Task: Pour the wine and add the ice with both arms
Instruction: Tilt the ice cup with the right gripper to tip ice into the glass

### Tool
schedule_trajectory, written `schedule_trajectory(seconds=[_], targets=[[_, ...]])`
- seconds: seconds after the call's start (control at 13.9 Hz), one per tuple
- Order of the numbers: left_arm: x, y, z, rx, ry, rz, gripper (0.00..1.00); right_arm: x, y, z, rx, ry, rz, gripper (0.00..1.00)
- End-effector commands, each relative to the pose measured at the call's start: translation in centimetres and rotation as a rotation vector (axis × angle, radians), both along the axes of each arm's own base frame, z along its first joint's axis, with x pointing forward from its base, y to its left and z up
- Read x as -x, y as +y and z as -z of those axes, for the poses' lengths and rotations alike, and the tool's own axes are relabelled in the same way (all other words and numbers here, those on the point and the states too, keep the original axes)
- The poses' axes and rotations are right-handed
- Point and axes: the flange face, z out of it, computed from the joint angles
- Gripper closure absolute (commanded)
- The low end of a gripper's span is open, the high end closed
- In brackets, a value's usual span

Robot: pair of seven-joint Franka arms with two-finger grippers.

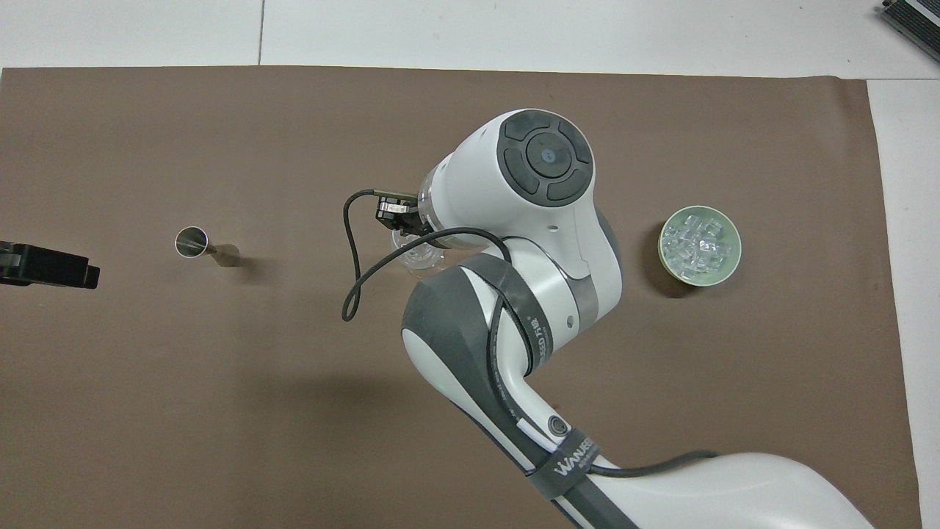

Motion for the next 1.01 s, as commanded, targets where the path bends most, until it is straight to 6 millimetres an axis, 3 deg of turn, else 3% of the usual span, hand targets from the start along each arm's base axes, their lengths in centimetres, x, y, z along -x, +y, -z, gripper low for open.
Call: schedule_trajectory(seconds=[0.0, 0.07, 0.22, 0.43, 0.94], targets=[[1.0, -0.17, -0.14, 0.007, 0.003, 0.009, 0.0, 0.76, -0.29, -0.43, 0.006, -0.009, 0.027, 0.84], [0.95, -0.17, -0.06, 0.007, 0.004, 0.009, 0.0, 0.75, -0.3, -0.43, 0.007, -0.01, 0.027, 0.74], [0.95, -0.17, -0.06, 0.007, 0.004, 0.009, 0.0, 0.78, -0.32, -0.52, 0.008, -0.011, 0.026, 0.74], [0.95, -0.17, -0.06, 0.007, 0.004, 0.009, 0.0, 0.74, -0.31, -0.43, 0.009, -0.011, 0.029, 0.63], [0.95, -0.17, -0.06, 0.007, 0.004, 0.009, 0.0, 0.73, -0.31, -0.5, 0.01, -0.013, 0.029, 0.56]])
